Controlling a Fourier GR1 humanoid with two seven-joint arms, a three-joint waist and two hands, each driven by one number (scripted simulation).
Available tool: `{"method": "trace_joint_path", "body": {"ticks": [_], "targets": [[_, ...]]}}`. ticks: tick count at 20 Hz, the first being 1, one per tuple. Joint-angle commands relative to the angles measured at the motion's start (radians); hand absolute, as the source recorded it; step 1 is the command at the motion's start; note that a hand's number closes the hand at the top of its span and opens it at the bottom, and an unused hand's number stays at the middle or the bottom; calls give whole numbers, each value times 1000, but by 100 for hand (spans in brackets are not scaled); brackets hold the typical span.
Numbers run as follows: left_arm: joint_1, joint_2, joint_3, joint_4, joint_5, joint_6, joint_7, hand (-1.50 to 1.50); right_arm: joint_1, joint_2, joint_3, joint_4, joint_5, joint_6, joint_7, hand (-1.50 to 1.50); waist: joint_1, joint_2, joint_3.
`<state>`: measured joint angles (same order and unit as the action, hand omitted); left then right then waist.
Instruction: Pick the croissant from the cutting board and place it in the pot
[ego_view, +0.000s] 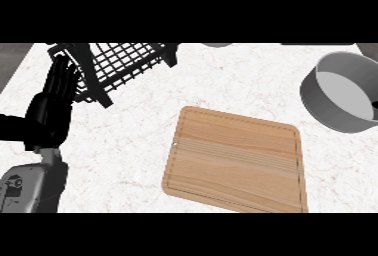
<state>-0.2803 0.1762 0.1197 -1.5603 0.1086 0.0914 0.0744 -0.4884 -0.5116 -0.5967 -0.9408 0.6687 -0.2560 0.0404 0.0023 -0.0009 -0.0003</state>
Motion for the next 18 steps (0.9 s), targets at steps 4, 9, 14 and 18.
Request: {"method": "trace_joint_path", "body": {"ticks": [4,9,14,18], "targets": [[49,-9,9,36,3,-22,-72,0,-57,49,-101,-96,-160,-52,70,-150,-4,-1,0],[25,33,45,58,17,-45,-66,0,88,9,-217,-225,-338,38,-8,-150,-22,-4,0],[25,-20,-8,-14,-16,7,-25,0,177,-14,-306,-191,-453,34,-135,-150,-10,-1,1],[50,11,16,-12,4,-34,-31,0,256,-52,-387,-172,-566,112,-212,-150,-8,-1,1]]}}
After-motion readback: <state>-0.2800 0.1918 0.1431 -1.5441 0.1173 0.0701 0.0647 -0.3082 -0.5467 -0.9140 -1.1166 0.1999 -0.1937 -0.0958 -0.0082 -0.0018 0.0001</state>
